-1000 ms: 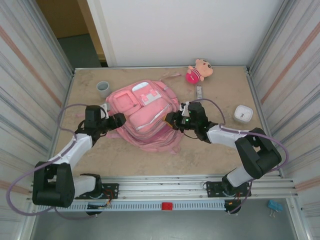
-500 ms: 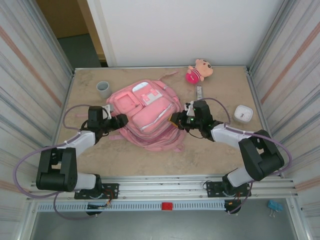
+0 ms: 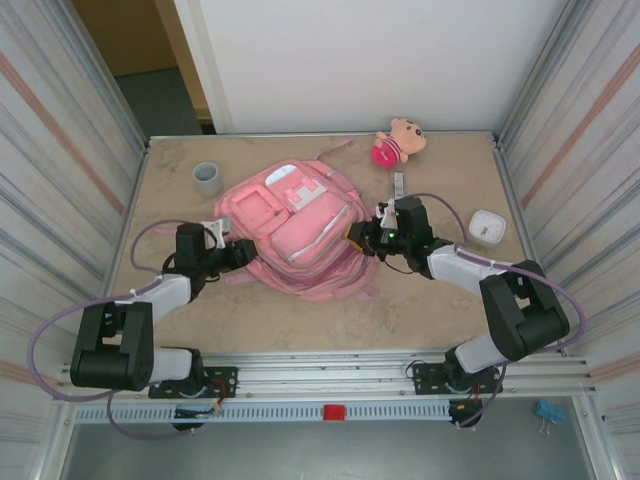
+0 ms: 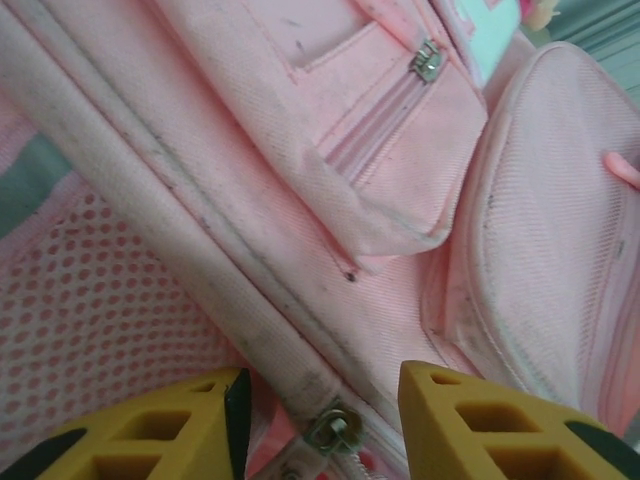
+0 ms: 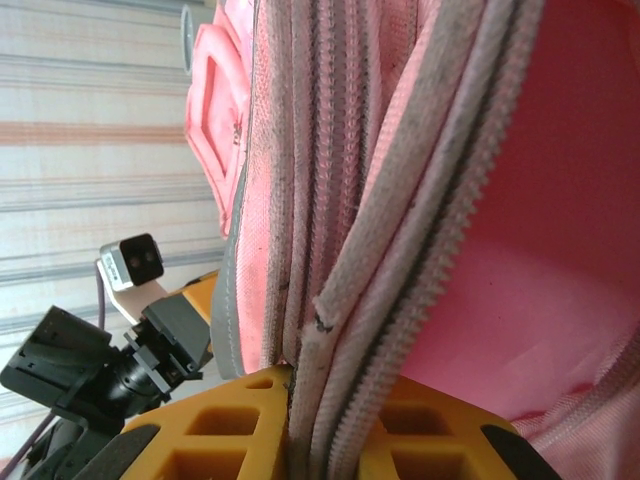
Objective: Pack books, pencil case, and school supplies into a backpack
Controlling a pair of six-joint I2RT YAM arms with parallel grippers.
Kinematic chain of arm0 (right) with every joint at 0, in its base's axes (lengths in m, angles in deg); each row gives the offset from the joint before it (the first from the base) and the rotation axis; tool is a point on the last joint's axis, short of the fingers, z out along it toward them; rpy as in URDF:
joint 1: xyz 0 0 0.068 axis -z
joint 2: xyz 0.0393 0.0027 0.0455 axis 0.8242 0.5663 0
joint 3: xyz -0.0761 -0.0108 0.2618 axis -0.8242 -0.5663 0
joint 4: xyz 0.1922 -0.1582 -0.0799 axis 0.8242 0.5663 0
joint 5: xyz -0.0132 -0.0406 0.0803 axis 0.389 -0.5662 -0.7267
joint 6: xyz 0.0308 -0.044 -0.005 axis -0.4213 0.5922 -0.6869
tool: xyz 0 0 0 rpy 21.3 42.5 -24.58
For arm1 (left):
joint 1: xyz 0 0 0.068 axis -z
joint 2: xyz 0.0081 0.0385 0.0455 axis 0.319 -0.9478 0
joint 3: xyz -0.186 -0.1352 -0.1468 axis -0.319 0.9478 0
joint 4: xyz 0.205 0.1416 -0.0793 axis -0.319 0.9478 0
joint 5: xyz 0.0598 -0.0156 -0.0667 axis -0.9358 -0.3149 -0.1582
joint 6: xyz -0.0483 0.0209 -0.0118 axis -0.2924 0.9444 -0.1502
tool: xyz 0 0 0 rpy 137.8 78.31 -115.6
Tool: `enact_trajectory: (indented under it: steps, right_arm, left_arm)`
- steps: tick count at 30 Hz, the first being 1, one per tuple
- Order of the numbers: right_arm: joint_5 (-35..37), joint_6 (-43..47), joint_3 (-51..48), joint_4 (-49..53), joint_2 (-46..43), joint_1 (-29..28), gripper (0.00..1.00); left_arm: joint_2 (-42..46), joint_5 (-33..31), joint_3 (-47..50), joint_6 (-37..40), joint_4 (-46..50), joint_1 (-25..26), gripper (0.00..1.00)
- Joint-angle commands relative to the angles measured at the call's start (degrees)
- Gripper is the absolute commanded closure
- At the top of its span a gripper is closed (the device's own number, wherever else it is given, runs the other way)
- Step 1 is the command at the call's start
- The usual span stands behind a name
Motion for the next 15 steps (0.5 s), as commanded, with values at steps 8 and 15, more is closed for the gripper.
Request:
enact_trajectory:
  steps: [8, 15]
  right_arm:
    - [-0.8, 1.0, 2.2, -1.6, -0.7, 0.7, 0.82]
    - [-0.8, 0.9, 2.3, -1.6, -0.8, 0.7, 0.82]
  left_arm:
    - [1.1, 2.7, 2.3, -1.4, -1.9, -0.3, 0.59]
    - [2.5, 1.6, 2.2, -1.5, 0.2, -0.1, 0.80]
